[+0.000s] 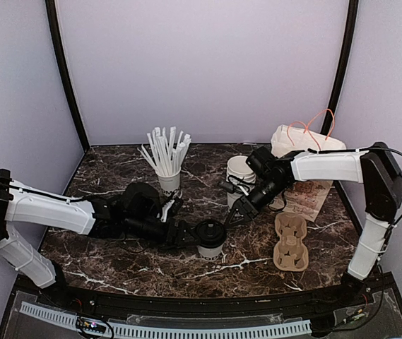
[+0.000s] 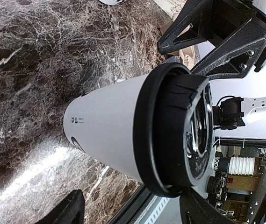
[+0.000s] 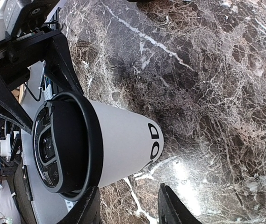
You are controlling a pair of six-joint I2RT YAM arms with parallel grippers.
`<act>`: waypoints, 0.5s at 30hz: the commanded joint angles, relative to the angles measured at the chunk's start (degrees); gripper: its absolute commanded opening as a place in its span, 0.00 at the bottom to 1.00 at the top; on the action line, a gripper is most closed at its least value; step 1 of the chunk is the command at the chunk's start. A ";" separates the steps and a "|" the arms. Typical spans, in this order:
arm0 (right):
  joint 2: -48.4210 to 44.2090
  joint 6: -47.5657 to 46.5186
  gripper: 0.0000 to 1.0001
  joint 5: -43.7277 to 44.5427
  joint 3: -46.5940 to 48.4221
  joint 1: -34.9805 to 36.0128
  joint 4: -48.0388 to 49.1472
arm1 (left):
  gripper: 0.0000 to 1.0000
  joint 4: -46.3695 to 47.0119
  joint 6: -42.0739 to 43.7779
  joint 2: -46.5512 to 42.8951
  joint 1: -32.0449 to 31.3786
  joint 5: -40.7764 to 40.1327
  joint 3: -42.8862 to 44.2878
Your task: Pack the takeout coffee
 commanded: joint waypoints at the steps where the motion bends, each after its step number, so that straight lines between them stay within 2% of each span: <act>1: -2.27 -1.02 0.45 -0.08 -0.22 0.67 1.34 | 0.72 -0.26 0.08 0.38 0.76 0.02 -0.80; 15: -6.19 -3.64 0.50 5.53 -0.68 6.43 0.45 | 0.71 -5.84 2.22 -0.09 2.89 0.27 -1.04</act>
